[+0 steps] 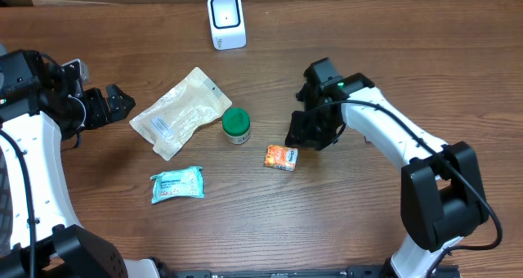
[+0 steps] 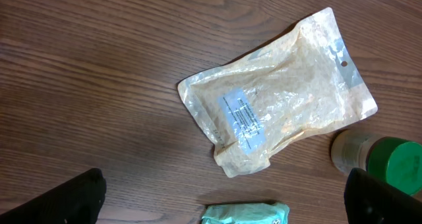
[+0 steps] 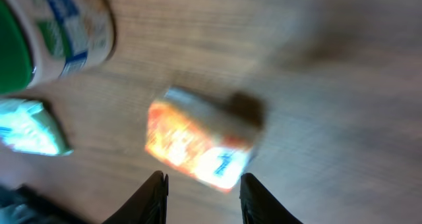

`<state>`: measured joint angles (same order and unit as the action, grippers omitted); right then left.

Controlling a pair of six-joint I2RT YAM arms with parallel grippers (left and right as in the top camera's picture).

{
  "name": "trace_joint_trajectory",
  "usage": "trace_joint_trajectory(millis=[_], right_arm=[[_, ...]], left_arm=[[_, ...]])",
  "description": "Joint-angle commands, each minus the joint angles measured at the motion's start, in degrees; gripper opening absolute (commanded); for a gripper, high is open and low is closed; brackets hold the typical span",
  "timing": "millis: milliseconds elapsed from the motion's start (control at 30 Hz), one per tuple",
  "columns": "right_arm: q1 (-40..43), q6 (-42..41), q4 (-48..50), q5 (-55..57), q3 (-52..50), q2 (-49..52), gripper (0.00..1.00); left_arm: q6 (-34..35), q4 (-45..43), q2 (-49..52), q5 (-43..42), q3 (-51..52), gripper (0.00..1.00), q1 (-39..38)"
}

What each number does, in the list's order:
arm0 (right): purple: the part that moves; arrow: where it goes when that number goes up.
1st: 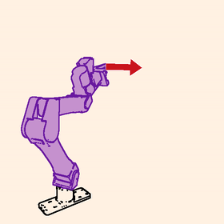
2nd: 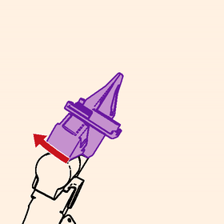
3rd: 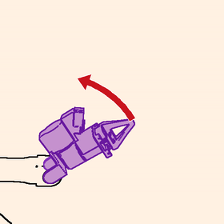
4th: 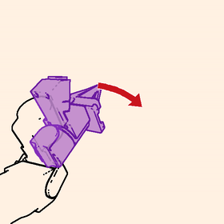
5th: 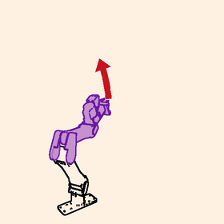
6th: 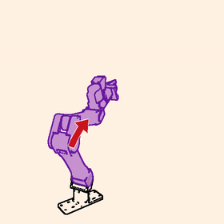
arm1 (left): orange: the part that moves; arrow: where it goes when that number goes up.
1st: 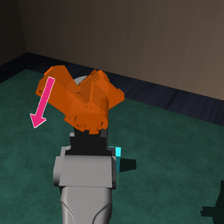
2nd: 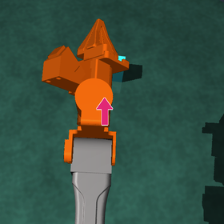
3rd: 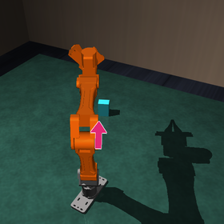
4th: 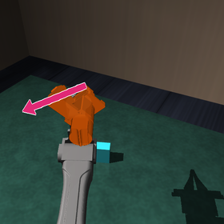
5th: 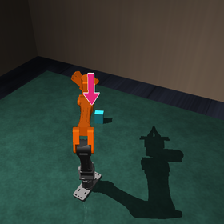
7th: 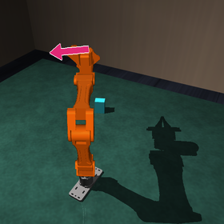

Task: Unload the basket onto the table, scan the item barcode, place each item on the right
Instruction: 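Move the right gripper left over the small orange box, then lower the right gripper onto the orange box and close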

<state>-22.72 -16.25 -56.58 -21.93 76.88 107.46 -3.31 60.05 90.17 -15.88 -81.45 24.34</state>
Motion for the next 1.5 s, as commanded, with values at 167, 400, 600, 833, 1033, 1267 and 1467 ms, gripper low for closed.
trace_joint_trajectory(millis=[167,400,600,833,1033,1267,1467], right_arm=[[1.2,24.9,4.5,0.2,-3.1,0.0,0.38],[1.2,30.1,5.6,-2.2,-4.6,0.2,0.38],[1.2,31.1,6.4,-3.0,-4.6,2.9,0.37],[1.2,31.3,6.4,-3.9,-4.6,6.6,0.29],[1.2,30.2,6.4,-5.6,-4.6,6.8,0.15],[1.2,26.3,5.0,-7.3,-4.6,6.8,0.04],[1.2,21.6,3.1,-13.8,-4.4,6.8,0.04]], left_arm=[[0.6,-0.1,-0.6,-0.2,0.0,1.00,-0.4],[0.6,-0.1,-0.6,-0.2,0.0,1.00,-0.4],[0.6,-0.1,-0.6,-0.2,0.0,1.00,-0.4],[0.6,-0.1,-0.6,-0.2,0.0,1.00,-0.4],[0.6,-0.1,-0.6,-0.2,0.0,1.00,-0.4],[0.6,-0.1,-0.6,-0.2,0.0,1.00,-0.4],[0.6,-0.1,-0.6,-0.2,0.0,1.00,-0.4]])
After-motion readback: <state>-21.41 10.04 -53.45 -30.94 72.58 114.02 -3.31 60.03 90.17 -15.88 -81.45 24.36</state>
